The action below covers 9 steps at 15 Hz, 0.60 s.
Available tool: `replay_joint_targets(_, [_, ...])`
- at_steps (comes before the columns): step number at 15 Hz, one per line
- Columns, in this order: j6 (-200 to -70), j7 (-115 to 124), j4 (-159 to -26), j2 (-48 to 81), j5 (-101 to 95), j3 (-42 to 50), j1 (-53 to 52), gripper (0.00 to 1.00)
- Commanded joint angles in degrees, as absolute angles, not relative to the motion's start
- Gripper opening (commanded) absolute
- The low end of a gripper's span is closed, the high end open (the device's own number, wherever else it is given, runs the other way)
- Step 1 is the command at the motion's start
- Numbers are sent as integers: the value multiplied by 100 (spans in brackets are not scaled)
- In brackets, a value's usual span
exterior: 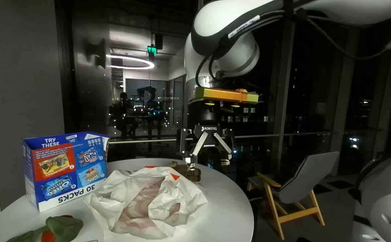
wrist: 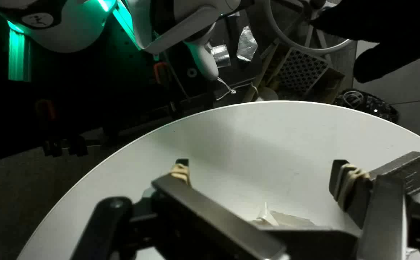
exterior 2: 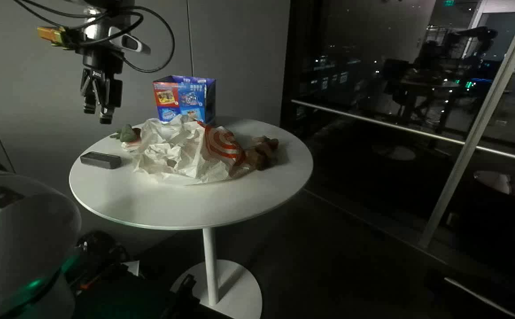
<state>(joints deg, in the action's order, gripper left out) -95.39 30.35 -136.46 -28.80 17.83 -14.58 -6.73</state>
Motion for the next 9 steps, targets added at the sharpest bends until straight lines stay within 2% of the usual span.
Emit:
replay_joint_targets(1, [-9532,3027,-13621,-2879,1788,-1475,-650,100])
replay_joint_targets(9, [-9593,3072,-13557,-2752,1745,-1491,-609,100])
